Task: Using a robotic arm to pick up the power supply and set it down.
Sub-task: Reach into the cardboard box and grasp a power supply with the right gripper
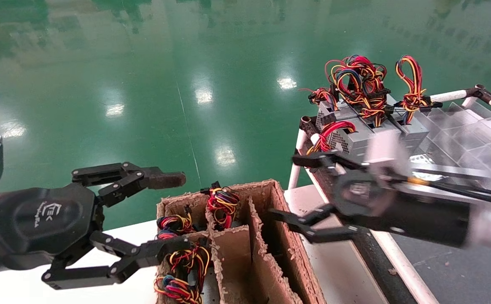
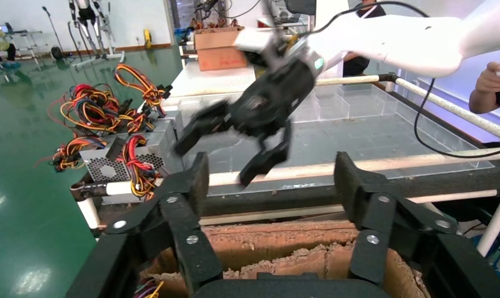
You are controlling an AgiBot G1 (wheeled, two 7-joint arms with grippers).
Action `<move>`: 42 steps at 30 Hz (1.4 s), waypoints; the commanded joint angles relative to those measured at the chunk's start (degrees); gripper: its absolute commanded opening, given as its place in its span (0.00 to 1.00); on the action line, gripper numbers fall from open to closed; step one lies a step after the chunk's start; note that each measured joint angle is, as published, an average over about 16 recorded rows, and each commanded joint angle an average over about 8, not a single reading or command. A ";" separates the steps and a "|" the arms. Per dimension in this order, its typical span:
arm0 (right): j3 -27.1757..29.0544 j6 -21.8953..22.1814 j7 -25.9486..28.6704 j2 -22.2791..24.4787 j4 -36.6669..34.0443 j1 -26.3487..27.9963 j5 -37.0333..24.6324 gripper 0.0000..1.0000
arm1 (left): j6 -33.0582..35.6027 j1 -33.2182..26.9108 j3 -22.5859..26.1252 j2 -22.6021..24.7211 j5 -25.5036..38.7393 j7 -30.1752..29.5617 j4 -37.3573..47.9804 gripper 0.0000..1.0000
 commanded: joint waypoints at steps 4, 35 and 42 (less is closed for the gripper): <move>-4.94 1.01 1.98 -5.99 -5.81 5.59 -7.17 0.82 | 0.00 0.00 0.00 0.00 0.00 0.00 0.00 1.00; -10.87 3.51 -10.50 -19.48 -23.25 13.07 -16.84 0.00 | 0.00 0.00 0.01 0.00 0.00 0.00 0.00 1.00; -10.86 3.91 -10.86 -19.11 -22.61 12.43 -17.00 0.00 | 0.00 0.00 0.01 0.00 -0.01 0.00 0.00 1.00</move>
